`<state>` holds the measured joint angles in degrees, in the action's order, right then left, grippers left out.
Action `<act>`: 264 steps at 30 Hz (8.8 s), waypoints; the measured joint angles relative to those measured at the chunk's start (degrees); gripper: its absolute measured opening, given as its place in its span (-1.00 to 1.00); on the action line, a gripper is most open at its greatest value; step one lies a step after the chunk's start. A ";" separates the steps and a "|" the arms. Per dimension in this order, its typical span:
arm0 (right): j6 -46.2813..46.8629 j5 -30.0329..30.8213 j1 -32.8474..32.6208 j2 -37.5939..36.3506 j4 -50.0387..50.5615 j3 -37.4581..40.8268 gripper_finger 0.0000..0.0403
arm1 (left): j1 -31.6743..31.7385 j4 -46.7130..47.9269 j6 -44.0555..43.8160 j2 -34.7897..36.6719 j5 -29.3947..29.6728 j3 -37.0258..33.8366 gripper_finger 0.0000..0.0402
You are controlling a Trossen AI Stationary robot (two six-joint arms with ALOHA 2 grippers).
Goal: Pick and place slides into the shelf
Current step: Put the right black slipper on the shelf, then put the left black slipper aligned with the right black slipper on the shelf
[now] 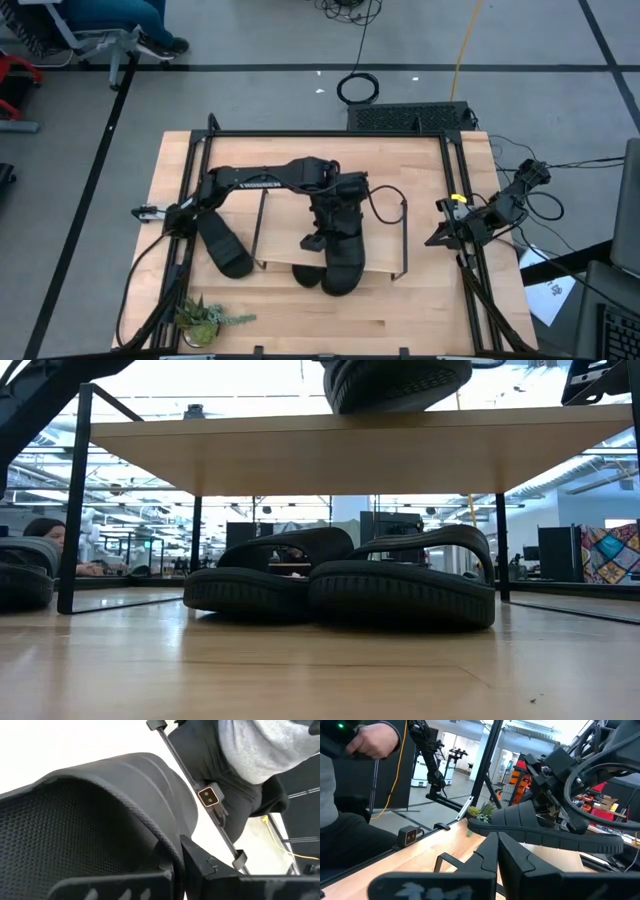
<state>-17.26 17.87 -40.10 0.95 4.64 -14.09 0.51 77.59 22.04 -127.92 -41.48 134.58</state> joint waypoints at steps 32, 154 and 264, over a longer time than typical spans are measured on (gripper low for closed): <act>0.31 0.00 -0.02 -0.02 -0.09 1.27 -1.00 | -3.02 -5.31 -5.06 1.48 22.32 -0.11 0.55; 22.12 7.91 -12.39 58.36 -27.92 -10.01 -1.00 | -38.29 -13.15 -59.82 43.06 95.51 -54.36 -1.00; 2.30 1.70 2.29 25.29 -26.73 0.26 -1.00 | -13.21 -53.71 -26.05 101.16 65.33 -101.82 -1.00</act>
<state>-14.96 19.57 -37.80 26.24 -22.09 -13.82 -12.70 23.88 -4.01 -26.77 23.86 32.77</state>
